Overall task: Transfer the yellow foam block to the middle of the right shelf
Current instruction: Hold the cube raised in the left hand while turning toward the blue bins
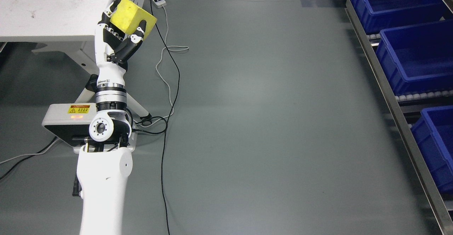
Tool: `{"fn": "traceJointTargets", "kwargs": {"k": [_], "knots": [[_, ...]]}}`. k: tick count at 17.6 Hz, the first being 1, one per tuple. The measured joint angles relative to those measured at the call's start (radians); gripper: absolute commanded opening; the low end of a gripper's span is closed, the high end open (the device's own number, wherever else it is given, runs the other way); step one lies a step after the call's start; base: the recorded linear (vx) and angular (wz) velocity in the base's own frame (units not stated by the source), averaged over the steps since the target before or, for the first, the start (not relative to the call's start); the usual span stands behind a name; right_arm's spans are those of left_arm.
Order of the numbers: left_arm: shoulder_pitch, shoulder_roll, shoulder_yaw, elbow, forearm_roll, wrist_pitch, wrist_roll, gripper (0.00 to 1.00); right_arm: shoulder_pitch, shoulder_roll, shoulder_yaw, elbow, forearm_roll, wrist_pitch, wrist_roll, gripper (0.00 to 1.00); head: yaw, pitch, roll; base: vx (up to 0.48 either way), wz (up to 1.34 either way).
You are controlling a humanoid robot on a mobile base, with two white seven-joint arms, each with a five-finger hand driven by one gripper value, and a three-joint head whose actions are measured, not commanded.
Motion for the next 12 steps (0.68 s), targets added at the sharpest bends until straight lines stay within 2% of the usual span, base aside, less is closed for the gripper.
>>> {"fn": "traceJointTargets", "kwargs": {"k": [12], "knots": [[0.005, -0.001, 0.009, -0.051, 0.0, 0.018, -0.018, 0.44, 0.0, 0.0, 0.0, 0.0, -0.014, 0.0, -0.006, 1.0, 0.0, 0.0, 0.0, 0.308, -0.04]]}}
